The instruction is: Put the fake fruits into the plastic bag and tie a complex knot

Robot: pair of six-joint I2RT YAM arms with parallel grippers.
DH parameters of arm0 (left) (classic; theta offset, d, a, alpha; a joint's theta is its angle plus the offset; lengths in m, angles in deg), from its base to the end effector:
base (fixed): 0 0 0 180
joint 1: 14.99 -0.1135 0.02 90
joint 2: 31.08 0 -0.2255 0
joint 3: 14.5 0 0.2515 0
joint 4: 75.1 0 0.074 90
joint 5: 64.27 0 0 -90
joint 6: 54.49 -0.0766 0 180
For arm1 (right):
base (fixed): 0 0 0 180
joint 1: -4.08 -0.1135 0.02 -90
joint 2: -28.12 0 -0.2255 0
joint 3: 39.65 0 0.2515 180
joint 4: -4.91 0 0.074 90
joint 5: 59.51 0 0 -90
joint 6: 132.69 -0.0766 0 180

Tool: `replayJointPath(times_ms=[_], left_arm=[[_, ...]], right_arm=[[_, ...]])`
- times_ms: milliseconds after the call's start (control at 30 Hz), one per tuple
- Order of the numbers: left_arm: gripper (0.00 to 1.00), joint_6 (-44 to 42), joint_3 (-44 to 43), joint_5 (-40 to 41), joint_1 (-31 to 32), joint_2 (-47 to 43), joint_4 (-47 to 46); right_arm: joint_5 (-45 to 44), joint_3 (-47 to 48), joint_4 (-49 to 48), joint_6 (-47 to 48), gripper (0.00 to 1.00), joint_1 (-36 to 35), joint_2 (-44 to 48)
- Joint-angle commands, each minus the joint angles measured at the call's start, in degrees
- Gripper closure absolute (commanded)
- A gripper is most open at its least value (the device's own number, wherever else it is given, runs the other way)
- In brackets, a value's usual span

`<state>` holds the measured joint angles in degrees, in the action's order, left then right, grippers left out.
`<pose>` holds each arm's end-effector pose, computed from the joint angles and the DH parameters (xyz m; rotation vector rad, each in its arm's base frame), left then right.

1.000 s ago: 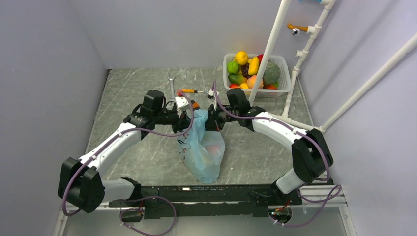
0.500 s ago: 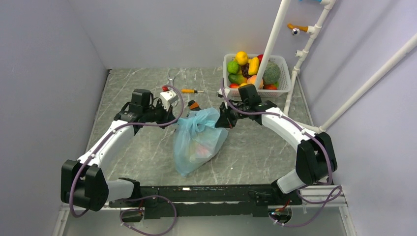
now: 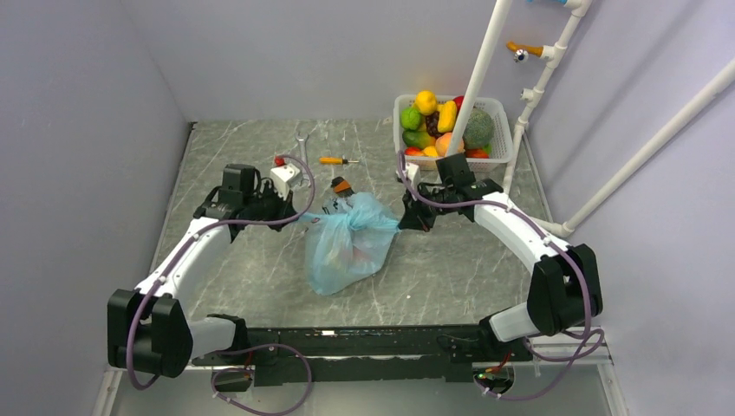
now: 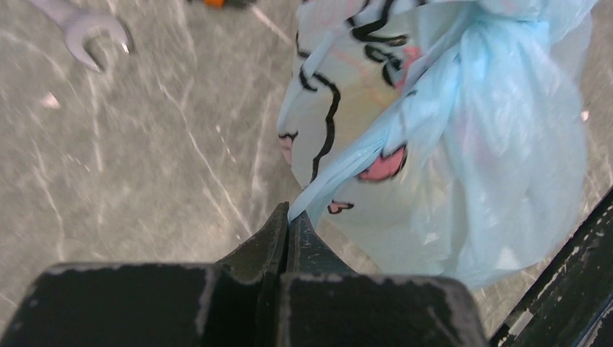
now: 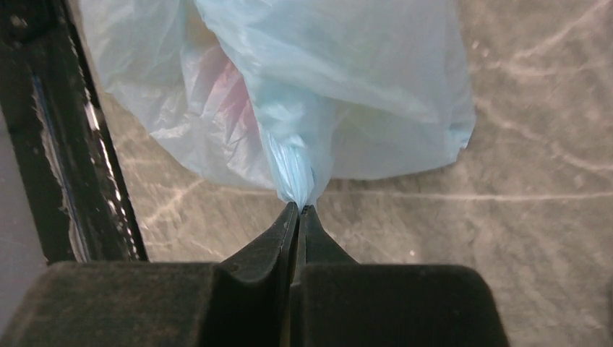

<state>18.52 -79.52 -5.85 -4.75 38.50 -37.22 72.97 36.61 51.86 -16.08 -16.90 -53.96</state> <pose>0.2830 -0.0919 0.2109 0.7934 2.0977 -0.5705 0.2785 0.1622 0.2074 -1.2184 2.0076 0.8654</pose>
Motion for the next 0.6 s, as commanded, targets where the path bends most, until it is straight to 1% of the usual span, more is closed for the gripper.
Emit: replayJointPath(times_ms=[0,67,167,267,367,467,567], left_arm=[[1.0,-2.13,4.82,10.29,-4.63,-0.14,-1.06],[1.0,-1.97,5.01,9.84,-5.37,0.69,-0.64],[1.0,-1.34,4.6,9.33,-5.49,1.21,-0.72],[1.0,-1.38,1.65,6.05,-5.76,-0.44,0.5],[1.0,-2.09,-0.94,3.09,-7.02,-3.07,1.55],[1.0,-4.61,-0.07,4.72,-7.66,-2.25,2.39],[1.0,-5.98,2.76,4.71,-8.29,0.86,2.25]], right_arm=[[-7.84,-6.66,4.31,8.35,1.0,3.43,0.96],[-8.55,-7.99,3.78,10.38,1.0,3.97,0.95],[-9.1,-7.65,2.89,10.79,1.0,4.1,-0.19],[-8.64,-2.92,5.13,10.51,1.0,4.31,-0.91],[-8.46,1.47,8.48,11.39,1.0,5.52,0.27],[-9.86,-0.41,8.38,13.63,1.0,6.6,0.61],[-10.96,-5.16,4.28,14.35,1.0,6.97,-0.32]])
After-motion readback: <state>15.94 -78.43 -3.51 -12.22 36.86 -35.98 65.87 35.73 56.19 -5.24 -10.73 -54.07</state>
